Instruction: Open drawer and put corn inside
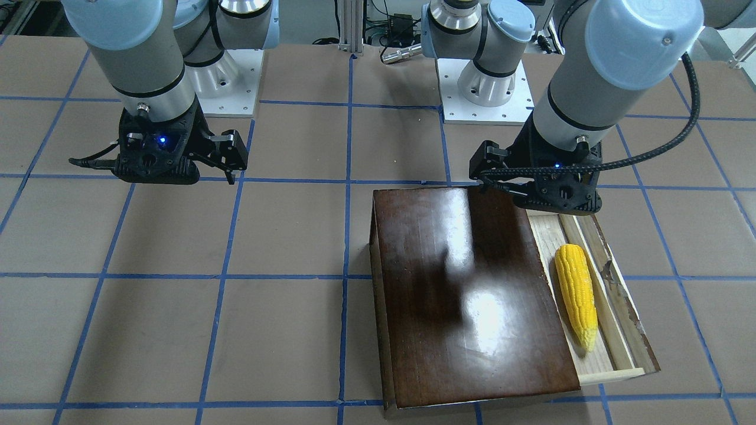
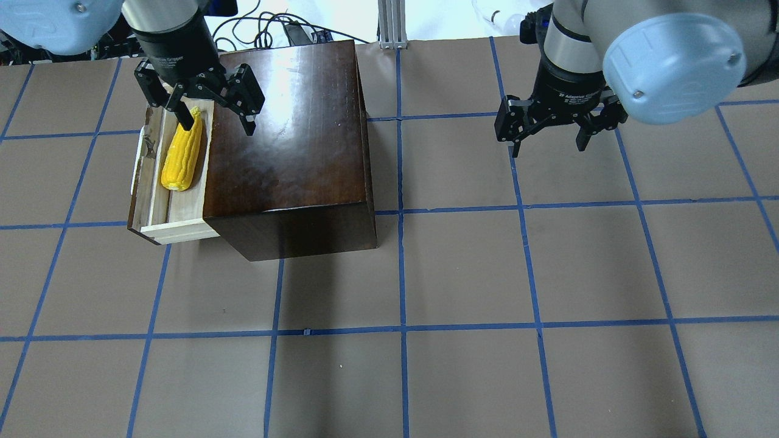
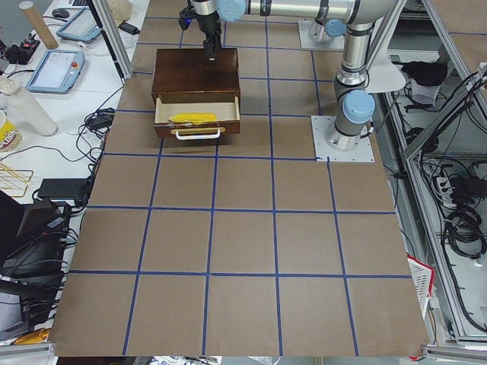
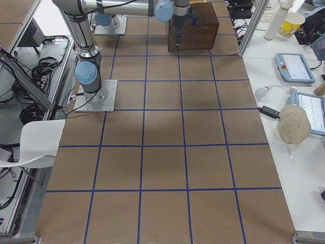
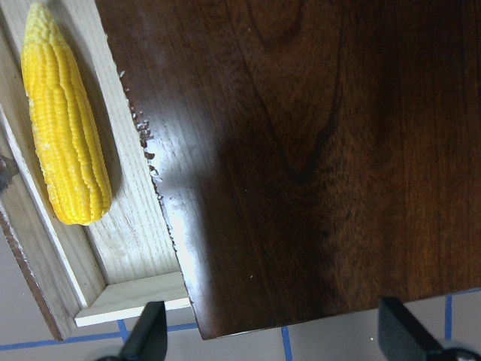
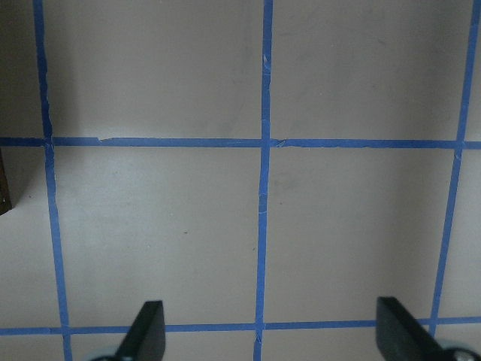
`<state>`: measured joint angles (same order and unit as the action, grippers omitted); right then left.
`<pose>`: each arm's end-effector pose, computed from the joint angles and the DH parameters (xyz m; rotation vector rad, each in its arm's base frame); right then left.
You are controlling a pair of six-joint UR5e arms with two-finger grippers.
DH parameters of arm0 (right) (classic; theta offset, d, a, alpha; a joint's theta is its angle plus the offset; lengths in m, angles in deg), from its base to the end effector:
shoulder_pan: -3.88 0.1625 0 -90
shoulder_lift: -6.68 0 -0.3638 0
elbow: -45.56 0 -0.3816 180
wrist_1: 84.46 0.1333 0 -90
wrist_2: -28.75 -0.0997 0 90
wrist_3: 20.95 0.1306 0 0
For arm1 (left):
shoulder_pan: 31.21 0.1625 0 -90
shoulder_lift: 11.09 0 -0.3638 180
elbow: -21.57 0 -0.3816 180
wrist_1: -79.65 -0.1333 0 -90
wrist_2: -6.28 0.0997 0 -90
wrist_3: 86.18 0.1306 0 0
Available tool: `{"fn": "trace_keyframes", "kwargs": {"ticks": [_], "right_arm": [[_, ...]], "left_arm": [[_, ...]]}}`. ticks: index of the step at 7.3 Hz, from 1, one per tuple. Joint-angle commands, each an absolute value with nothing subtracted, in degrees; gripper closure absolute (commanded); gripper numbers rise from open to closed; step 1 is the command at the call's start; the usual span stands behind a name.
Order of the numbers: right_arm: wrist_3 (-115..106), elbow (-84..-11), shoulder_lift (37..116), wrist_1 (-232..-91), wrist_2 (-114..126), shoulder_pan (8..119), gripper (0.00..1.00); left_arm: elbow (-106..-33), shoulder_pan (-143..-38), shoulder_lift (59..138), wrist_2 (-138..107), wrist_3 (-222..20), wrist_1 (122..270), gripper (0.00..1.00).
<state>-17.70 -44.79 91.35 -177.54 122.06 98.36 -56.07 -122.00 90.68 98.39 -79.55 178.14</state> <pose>0.1650 -0.4958 0.3522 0.0351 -3.0801 -0.0637 -0.1359 -0.5348 0.3796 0.2048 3.0976 0.2170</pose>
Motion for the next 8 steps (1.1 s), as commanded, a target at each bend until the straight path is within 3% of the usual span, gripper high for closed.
{"fn": "trace_keyframes", "kwargs": {"ticks": [1, 8], "right_arm": [[-17.70, -44.79, 91.41, -177.53, 122.09, 98.36, 0.00], [-17.70, -44.79, 91.32, -177.53, 122.18, 98.36, 0.00]], "left_arm": [[-56.91, -121.82, 90.16, 98.48, -79.42, 178.00, 0.00], [-57.09, -121.65, 89.54, 98.21, -78.89, 178.18, 0.00]]}}
